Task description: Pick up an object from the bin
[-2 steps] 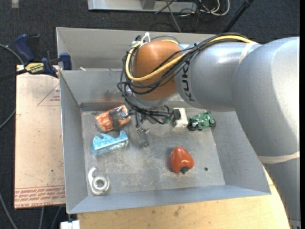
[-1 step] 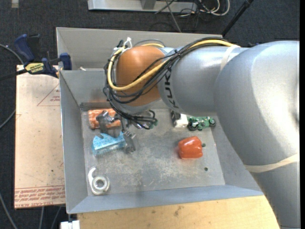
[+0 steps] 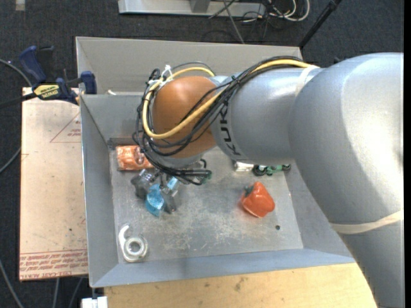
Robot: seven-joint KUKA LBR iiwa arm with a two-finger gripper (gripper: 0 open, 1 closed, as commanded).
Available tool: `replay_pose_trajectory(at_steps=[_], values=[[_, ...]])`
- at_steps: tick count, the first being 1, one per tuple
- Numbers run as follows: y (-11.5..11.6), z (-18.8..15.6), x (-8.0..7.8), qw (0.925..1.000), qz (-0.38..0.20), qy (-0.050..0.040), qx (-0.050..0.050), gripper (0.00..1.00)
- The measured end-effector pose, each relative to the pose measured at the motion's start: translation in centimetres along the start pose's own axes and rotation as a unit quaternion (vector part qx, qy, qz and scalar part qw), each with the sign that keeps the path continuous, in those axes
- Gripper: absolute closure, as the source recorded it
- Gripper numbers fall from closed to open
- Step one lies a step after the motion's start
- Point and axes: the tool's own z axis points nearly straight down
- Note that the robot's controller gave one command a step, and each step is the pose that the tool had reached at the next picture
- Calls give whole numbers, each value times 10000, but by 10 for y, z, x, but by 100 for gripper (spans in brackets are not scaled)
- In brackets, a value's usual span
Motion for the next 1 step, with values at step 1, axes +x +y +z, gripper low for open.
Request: replay_pose_trajectory(at_steps=[1], values=[[0, 0, 0, 10000, 0, -1, -1, 100]])
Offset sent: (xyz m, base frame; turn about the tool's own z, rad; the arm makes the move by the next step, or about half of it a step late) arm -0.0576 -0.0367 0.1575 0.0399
